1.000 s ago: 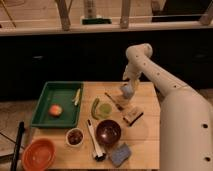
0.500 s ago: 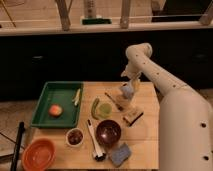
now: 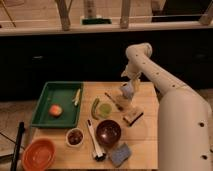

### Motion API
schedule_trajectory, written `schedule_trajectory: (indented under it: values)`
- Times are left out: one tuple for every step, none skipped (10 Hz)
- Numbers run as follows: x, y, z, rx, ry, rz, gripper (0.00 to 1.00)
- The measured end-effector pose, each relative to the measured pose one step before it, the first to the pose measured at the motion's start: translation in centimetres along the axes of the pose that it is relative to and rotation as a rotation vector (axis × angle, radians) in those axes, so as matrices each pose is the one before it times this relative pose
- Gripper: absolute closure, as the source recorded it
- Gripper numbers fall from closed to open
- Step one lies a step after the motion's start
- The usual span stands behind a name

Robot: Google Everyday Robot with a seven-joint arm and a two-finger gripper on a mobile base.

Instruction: Place towel in metal cup

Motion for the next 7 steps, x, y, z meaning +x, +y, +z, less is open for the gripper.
schedule_trajectory:
  values:
    - [0.091,0.038,-0.038,0.00333,-0.00153,0.00102,0.2]
    - [0.021,-0.084,-0.075,0.00321,-0.00186,-0.00173,0.2]
    - [-0.042,-0.092,0.01,0.00124,-0.00206,-0.00354,0.2]
    - [-0.082,-0.128,-0.003,0.00114,-0.00209,-0.00419,0.2]
    - [-0.089,-0.133,0.026,0.00121,-0.00243,-0.00458,0.2]
    - [-0.009,0.038,0.008,-0.00167,-0.00081,-0.00047,0.2]
    - [0.052,0.077,-0.008,-0.00094,-0.00003,0.00096,0.2]
